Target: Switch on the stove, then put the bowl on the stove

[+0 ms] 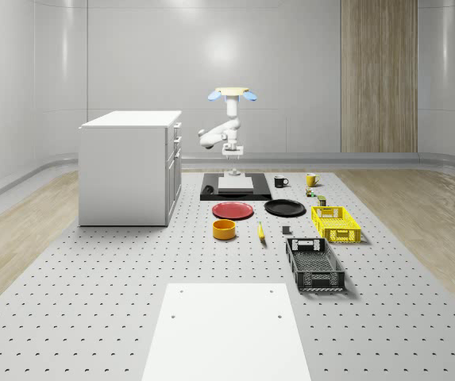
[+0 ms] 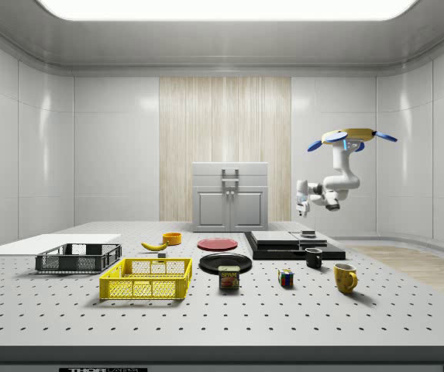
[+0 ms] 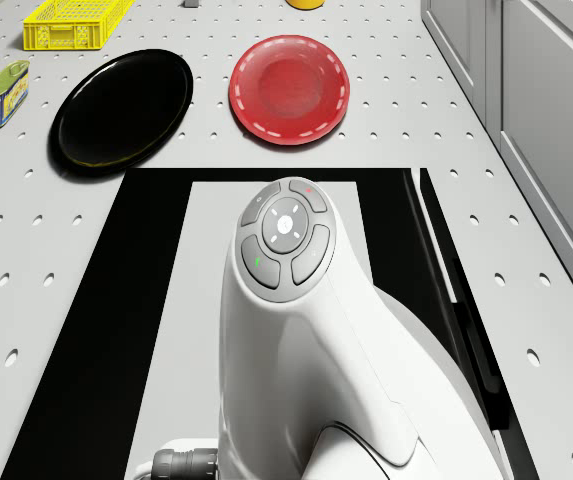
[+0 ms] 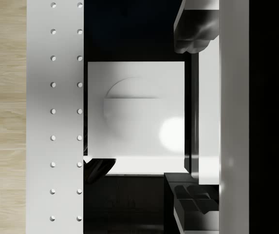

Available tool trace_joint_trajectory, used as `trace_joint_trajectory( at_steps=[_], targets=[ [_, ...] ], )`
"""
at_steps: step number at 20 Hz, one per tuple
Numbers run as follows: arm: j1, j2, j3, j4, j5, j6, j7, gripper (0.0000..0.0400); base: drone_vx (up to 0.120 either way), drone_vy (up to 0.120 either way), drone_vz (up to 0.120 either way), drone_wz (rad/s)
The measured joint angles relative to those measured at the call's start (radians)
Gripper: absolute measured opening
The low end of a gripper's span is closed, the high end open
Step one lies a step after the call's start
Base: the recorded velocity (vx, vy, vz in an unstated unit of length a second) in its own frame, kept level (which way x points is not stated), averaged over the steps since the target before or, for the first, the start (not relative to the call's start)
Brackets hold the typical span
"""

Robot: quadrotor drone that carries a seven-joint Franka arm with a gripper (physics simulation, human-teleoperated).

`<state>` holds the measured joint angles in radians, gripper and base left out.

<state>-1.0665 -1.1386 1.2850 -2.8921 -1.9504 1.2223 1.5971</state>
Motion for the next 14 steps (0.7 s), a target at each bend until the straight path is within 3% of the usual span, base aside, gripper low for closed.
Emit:
trace_joint_trajectory(
  at_steps=[5, 9, 14],
  targets=[
    [-0.010, -0.025, 0.009, 0.002, 0.013, 0.022, 0.009, 0.0400, 0.000, 0.000, -0.112, 0.000],
    [-0.016, -0.045, 0.015, 0.003, 0.023, 0.040, 0.015, 0.0400, 0.080, 0.000, -0.120, 0.000],
    [-0.024, -0.069, 0.022, 0.005, 0.036, 0.062, 0.023, 0.0400, 0.000, 0.096, -0.120, 0.000]
  ],
)
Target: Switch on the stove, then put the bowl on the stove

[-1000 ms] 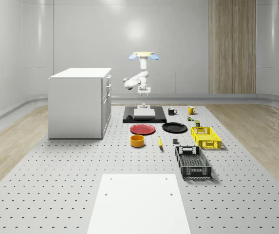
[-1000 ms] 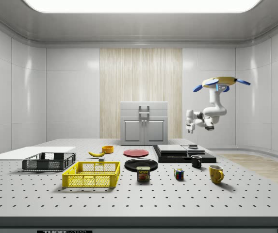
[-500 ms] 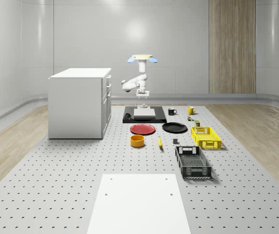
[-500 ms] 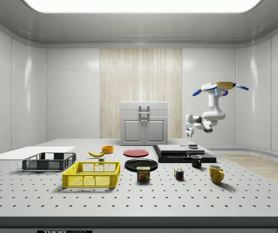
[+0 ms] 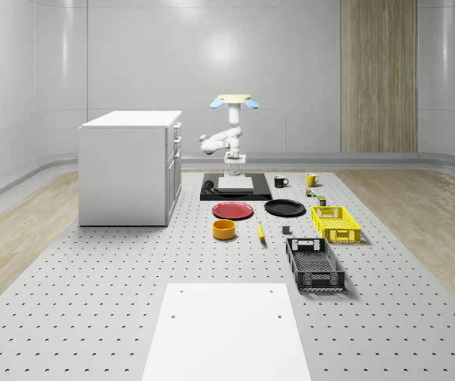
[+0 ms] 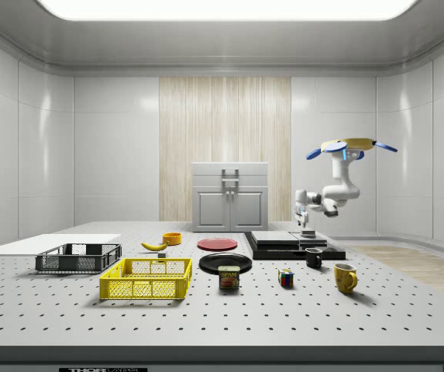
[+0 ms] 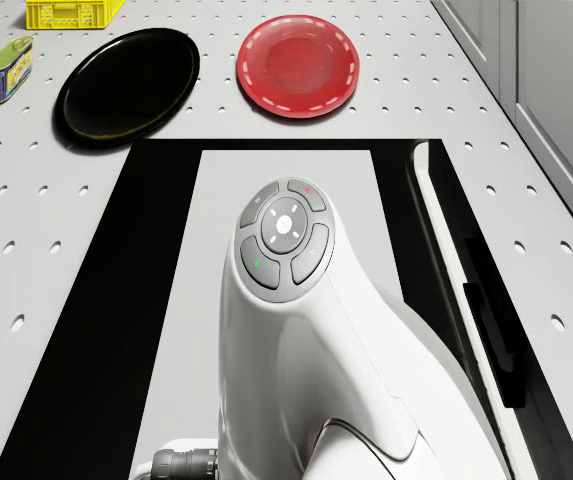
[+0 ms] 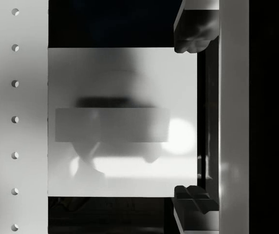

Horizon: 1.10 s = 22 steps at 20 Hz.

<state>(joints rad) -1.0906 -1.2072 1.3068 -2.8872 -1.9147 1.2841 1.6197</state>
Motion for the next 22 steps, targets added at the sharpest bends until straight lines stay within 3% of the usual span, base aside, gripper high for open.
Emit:
trace_joint_trajectory(
  at_steps=[5, 22],
  targets=[
    [-0.007, -0.023, 0.006, 0.002, 0.011, 0.021, 0.007, 0.0400, -0.032, 0.000, -0.120, 0.000],
    [-0.037, -0.093, -0.001, 0.009, 0.021, 0.093, 0.034, 0.0400, -0.002, 0.000, 0.000, 0.000]
  ],
)
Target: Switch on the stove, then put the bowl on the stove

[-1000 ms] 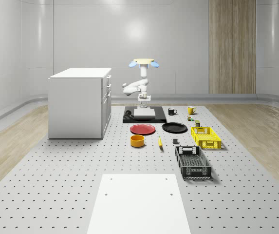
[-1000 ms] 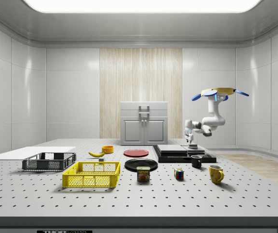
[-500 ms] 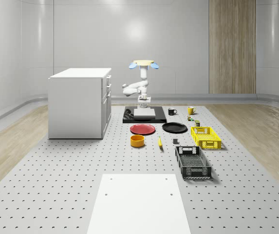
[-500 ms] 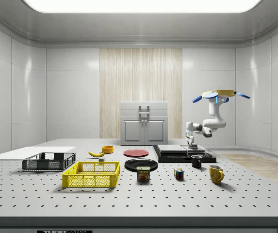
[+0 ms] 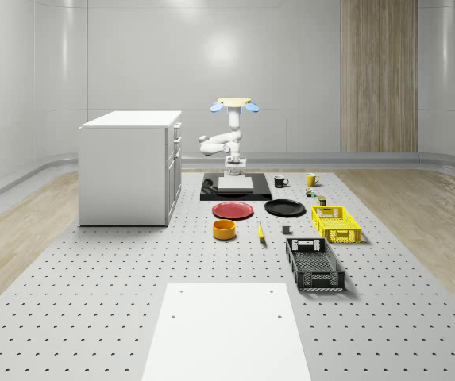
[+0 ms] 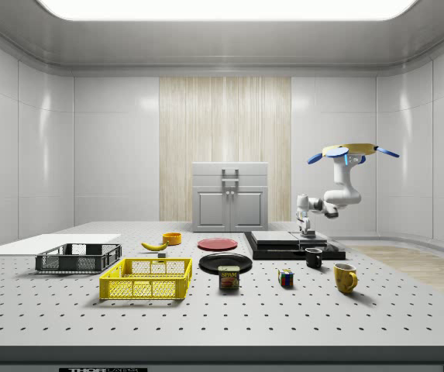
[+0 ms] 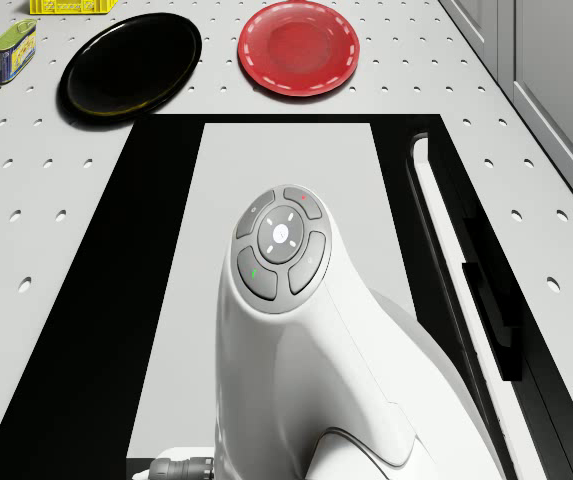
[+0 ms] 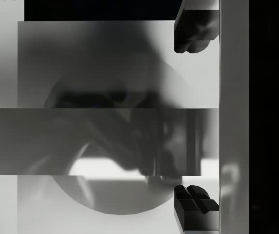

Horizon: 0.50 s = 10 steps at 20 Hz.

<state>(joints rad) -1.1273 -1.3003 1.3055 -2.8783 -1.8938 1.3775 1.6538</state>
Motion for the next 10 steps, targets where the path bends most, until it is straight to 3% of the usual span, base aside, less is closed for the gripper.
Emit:
trace_joint_trajectory(
  at_steps=[10],
  targets=[
    [-0.040, -0.026, 0.002, 0.003, 0.008, 0.026, 0.038, 0.0400, 0.000, 0.000, 0.000, 0.000]
  ],
)
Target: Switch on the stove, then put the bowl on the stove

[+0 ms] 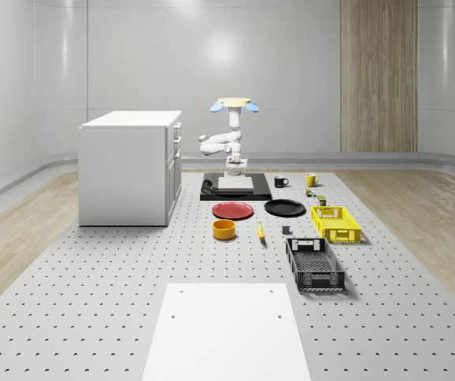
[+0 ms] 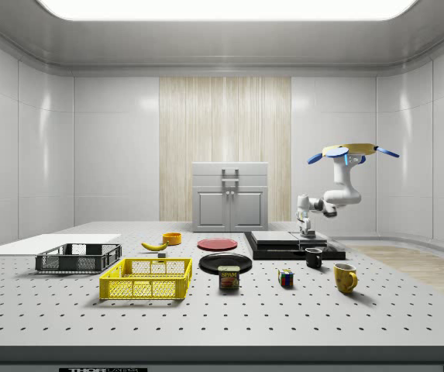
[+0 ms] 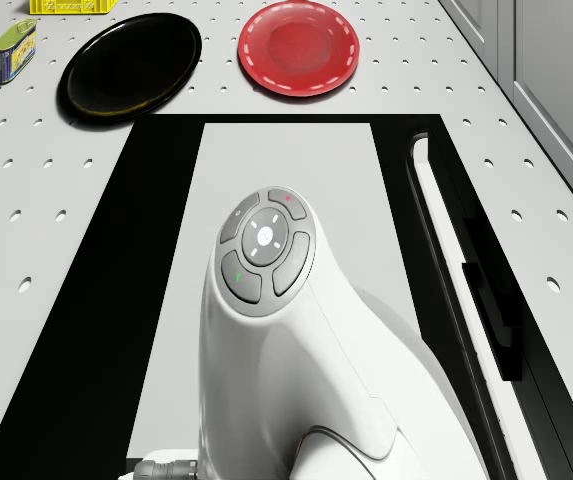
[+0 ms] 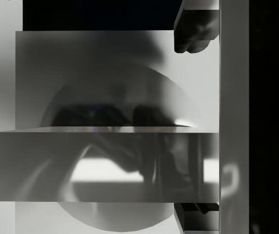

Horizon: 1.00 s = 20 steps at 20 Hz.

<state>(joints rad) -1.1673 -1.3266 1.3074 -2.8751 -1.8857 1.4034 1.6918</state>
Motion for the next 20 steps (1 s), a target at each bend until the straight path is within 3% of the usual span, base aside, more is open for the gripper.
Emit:
trace_joint_trajectory(
  at_steps=[2, 3, 20],
  targets=[
    [-0.015, -0.003, 0.001, 0.001, 0.001, 0.003, 0.014, 0.0400, 0.000, 0.000, 0.000, 0.000],
    [0.000, 0.004, -0.003, 0.008, -0.003, 0.004, -0.048, 0.0400, 0.000, 0.000, 0.000, 0.000],
    [-0.150, -0.005, 0.007, 0.014, 0.006, 0.008, 0.134, 0.0400, 0.000, 0.000, 0.000, 0.000]
  ],
)
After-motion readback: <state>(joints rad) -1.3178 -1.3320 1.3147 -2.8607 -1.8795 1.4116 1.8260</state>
